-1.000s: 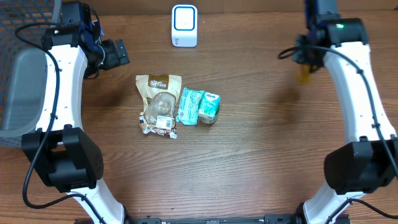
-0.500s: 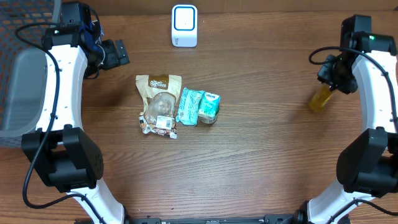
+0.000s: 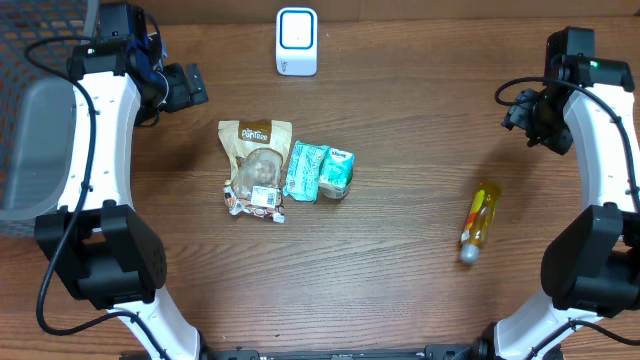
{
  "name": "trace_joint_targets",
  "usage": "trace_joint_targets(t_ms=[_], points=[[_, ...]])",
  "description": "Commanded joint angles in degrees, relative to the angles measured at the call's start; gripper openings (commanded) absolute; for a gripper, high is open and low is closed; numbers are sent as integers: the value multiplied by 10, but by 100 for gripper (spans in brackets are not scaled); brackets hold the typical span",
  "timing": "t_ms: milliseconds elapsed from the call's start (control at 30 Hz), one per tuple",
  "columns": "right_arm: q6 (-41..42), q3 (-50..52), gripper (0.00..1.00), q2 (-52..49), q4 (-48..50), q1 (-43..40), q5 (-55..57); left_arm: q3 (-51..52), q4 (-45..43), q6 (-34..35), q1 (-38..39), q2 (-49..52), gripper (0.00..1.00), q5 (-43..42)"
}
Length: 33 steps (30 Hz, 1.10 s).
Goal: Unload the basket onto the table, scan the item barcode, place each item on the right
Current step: 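Carry the bottle right and set it down on the table, then move the right gripper to the white-green jar and grasp it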
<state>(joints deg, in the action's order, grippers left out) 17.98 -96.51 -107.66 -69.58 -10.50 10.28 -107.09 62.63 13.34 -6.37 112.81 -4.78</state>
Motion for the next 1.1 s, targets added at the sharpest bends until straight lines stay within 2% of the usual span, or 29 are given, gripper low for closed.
trace_joint_targets(t_ms=[0, 433, 567, 800, 1033, 1067], points=[[3, 6, 70, 8, -1, -1, -4, -7, 1, -9, 4, -8, 100, -6], [3, 6, 70, 8, -132, -1, -143, -7, 1, -9, 4, -8, 100, -6], [3, 12, 64, 8, -160, 0, -170, -7, 1, -9, 4, -8, 100, -6], [-9, 54, 62, 8, -134, 42, -227, -7, 1, -9, 4, -8, 100, -6], [-9, 85, 61, 8, -76, 151, -235, -7, 1, -9, 4, -8, 100, -6], [-8, 85, 57, 8, -69, 169, -235, -7, 1, -9, 4, -8, 100, -6]])
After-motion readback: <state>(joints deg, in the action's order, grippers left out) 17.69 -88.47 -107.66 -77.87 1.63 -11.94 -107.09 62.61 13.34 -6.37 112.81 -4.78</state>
